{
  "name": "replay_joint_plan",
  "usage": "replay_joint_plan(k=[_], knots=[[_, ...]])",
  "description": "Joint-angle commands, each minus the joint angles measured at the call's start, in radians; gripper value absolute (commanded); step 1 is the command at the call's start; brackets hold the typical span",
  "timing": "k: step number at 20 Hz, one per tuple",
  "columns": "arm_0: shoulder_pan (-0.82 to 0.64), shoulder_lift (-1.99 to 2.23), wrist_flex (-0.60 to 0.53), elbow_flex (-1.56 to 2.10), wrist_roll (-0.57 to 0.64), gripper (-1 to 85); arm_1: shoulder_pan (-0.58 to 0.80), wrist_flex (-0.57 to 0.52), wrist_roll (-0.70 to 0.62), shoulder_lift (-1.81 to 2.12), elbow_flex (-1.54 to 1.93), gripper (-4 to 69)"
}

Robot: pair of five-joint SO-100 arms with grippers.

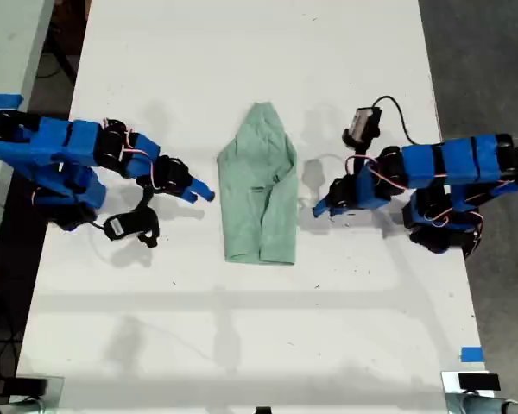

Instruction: Fold t shirt

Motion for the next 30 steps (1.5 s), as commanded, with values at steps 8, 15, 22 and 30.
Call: replay_joint_plan(k=[8, 15, 22, 30], knots=[[0.063, -0.831, 0.089, -0.672, -0.009, 18.8, -0.063, 0.011, -0.038, -0.603, -0.523, 18.1], [0.06, -0.948, 0.101, -0.735, 0.028, -0.2, -0.049, -0.058, -0.041, -0.744, -0.537, 18.6], [0.071, -0.948, 0.104, -0.755, 0.032, -0.2, -0.055, -0.071, -0.04, -0.81, -0.584, 1.1], [0.158, -0.945, 0.233, -1.008, 0.021, -0.2, -0.123, 0.209, 0.017, -0.818, -0.904, 1.1]])
